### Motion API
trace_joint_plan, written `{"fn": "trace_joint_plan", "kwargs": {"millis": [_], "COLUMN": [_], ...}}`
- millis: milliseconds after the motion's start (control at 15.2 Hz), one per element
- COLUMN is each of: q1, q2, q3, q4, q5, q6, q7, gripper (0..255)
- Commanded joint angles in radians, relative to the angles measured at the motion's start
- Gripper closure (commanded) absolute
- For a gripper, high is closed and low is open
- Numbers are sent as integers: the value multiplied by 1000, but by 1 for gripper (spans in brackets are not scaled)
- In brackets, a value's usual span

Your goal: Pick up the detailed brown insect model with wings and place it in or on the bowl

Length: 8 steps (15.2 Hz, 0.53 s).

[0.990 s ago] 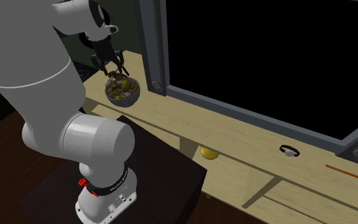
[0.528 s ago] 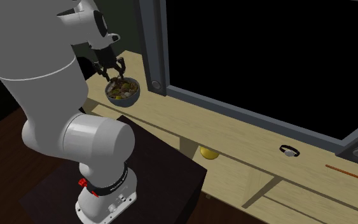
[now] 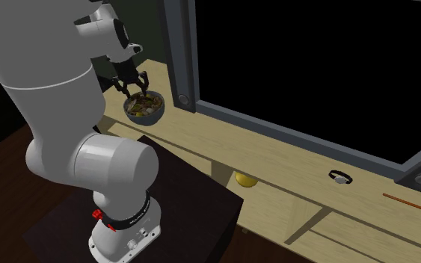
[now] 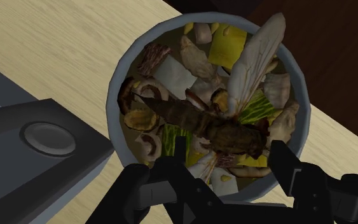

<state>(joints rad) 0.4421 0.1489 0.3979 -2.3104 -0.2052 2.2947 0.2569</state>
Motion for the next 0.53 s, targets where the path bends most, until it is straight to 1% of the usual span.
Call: {"fn": "trace_joint_plan", "kwargs": {"millis": [0,66,132,462], "q1": [0,0,0,0], "q2": [3,3,2,3], "q3": [0,0,0,0], "q4": [-1,-1,-2,-1], "q5": [0,0,0,0], "q6": [0,0,0,0], "q7": [0,0,0,0], "gripper": [255,255,0,0]}}
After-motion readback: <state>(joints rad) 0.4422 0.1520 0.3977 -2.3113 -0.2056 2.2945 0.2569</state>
